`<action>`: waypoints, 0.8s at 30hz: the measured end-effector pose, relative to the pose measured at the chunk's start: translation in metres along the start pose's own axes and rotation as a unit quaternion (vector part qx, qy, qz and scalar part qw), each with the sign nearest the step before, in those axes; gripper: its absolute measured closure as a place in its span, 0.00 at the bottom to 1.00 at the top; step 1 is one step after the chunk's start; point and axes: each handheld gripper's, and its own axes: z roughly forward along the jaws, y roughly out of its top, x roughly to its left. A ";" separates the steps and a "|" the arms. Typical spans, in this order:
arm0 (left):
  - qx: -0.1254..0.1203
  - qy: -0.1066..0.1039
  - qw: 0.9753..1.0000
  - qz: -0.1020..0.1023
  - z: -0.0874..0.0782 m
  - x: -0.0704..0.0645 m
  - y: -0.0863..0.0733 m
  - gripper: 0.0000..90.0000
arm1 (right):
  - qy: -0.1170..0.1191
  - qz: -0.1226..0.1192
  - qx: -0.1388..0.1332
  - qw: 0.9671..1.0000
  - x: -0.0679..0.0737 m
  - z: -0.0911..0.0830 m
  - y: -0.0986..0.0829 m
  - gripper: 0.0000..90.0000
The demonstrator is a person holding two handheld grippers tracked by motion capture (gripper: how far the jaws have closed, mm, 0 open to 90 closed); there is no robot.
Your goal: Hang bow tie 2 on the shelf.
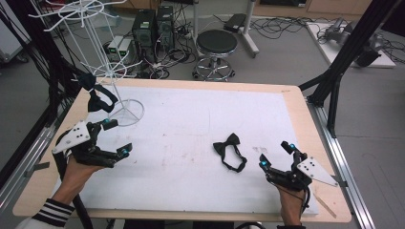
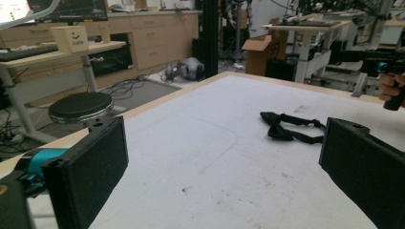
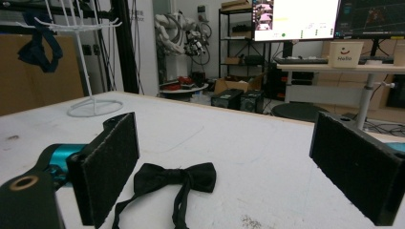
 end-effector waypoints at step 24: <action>0.022 -0.011 1.000 0.008 0.007 0.000 -0.009 0.03 | 0.041 -0.056 0.064 0.996 -0.008 0.033 0.047 0.10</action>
